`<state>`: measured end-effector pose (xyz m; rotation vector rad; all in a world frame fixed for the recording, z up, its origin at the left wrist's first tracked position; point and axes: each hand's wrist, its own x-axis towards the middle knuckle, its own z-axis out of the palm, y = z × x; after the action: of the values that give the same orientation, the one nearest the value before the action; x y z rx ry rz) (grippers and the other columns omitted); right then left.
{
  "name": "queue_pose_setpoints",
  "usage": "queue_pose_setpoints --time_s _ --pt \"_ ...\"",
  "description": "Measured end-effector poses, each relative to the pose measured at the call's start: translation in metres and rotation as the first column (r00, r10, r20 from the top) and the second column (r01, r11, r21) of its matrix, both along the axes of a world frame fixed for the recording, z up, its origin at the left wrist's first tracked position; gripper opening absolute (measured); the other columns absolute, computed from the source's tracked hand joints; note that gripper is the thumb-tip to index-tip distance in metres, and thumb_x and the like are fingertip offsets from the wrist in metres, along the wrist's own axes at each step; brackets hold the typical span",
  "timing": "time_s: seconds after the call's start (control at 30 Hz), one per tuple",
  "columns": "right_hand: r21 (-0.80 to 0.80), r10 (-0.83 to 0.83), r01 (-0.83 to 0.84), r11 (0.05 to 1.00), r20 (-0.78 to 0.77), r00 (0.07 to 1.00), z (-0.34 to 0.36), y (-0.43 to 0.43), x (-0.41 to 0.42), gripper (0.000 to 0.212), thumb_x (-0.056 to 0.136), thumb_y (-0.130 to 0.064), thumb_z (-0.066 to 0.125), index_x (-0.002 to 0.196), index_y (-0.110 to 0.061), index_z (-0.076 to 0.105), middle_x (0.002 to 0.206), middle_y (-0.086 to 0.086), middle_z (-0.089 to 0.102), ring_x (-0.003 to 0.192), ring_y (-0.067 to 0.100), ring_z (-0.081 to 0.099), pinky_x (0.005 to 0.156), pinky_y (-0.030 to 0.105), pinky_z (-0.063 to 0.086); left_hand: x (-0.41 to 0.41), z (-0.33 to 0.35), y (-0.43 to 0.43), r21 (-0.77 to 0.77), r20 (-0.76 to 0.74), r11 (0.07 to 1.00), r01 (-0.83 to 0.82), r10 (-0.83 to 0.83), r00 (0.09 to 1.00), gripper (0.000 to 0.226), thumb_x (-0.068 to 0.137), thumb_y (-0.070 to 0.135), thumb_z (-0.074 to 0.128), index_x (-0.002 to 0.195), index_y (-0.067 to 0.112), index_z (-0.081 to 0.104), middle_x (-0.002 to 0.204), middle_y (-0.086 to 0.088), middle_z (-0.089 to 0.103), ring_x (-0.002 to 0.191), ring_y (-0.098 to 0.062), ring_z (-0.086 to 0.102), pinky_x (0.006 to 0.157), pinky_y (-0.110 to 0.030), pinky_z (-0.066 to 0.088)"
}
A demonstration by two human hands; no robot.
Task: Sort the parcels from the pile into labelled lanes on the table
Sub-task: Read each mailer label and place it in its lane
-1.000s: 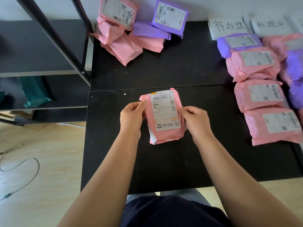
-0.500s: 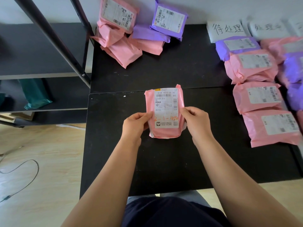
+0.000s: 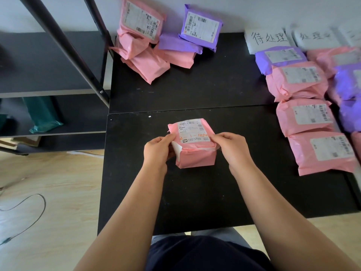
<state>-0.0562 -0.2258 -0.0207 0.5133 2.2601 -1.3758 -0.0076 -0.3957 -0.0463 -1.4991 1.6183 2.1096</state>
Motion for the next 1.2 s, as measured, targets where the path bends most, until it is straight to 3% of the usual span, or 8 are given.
queue_pose_setpoints --time_s 0.33,0.43,0.6,0.73,0.87,1.03,1.2 --pt "-0.009 0.004 -0.005 1.000 -0.032 0.999 0.001 0.000 0.013 0.011 0.096 -0.020 0.064 0.086 -0.020 0.070 0.091 -0.007 0.068 0.086 0.006 0.062 0.067 0.018 0.045 0.008 0.000 -0.004 0.022 -0.034 0.999 0.045 -0.045 0.998 0.020 0.087 0.018 0.074 0.072 0.008 0.063 0.089 -0.010 0.076 0.078 -0.021 0.072 0.073 -0.033 0.059" --pt "0.014 0.028 -0.027 1.000 -0.044 0.999 0.003 0.004 0.018 0.008 0.096 -0.017 0.063 0.097 -0.022 0.069 0.095 -0.009 0.067 0.092 0.007 0.063 0.066 0.016 0.043 0.009 0.003 -0.002 0.010 -0.061 0.995 0.102 -0.101 0.993 0.014 0.087 0.018 0.074 0.080 0.006 0.068 0.090 -0.009 0.076 0.085 -0.024 0.074 0.081 -0.037 0.060" --pt "0.006 -0.006 0.007 1.000 -0.066 0.998 0.010 0.020 0.032 0.026 0.095 -0.012 0.063 0.119 -0.018 0.068 0.109 -0.006 0.068 0.102 0.011 0.062 0.069 0.015 0.043 0.010 0.013 0.011 -0.002 -0.134 0.982 0.191 -0.189 0.973 0.014 0.089 0.016 0.071 0.096 0.004 0.071 0.094 -0.009 0.076 0.091 -0.024 0.073 0.085 -0.039 0.060" --pt "0.009 -0.068 0.069 0.998 -0.086 0.994 0.015 0.041 0.038 0.024 0.096 -0.016 0.063 0.119 -0.019 0.068 0.105 -0.008 0.067 0.101 0.011 0.062 0.069 0.016 0.043 0.006 0.022 0.032 -0.035 -0.139 0.962 0.271 -0.274 0.952 0.010 0.091 0.020 0.069 0.094 0.011 0.070 0.096 -0.005 0.076 0.091 -0.021 0.073 0.085 -0.038 0.059" --pt "-0.031 -0.123 0.120 0.992 -0.100 0.987 0.019 0.067 0.043 0.021 0.096 -0.019 0.064 0.115 -0.019 0.070 0.101 -0.010 0.067 0.087 0.002 0.058 0.065 0.014 0.040 0.003 0.026 0.056 -0.062 -0.150 0.946 0.318 -0.324 0.934 0.008 0.090 0.019 0.071 0.091 0.012 0.070 0.096 -0.005 0.076 0.092 -0.022 0.073 0.087 -0.042 0.059" --pt "-0.055 -0.154 0.148 0.987 -0.121 0.981 0.027 0.112 0.049 0.018 0.096 -0.020 0.064 0.113 -0.018 0.071 0.105 -0.005 0.070 0.095 0.007 0.062 0.064 0.014 0.040 -0.002 0.033 0.101 -0.080 -0.142 0.931 0.356 -0.364 0.921 0.010 0.090 0.021 0.071 0.094 0.012 0.070 0.094 -0.004 0.076 0.091 -0.022 0.073 0.087 -0.043 0.059" --pt "-0.077 -0.187 0.179 0.981 -0.124 0.975 0.036 0.191 0.059 0.013 0.096 -0.019 0.062 0.107 -0.020 0.070 0.101 -0.008 0.071 0.091 0.002 0.063 0.062 0.013 0.040 -0.001 0.042 0.182 -0.063 -0.138 0.911 0.409 -0.413 0.900 0.013 0.090 0.022 0.071 0.099 0.012 0.069 0.095 -0.002 0.076 0.090 -0.019 0.073 0.086 -0.041 0.059"
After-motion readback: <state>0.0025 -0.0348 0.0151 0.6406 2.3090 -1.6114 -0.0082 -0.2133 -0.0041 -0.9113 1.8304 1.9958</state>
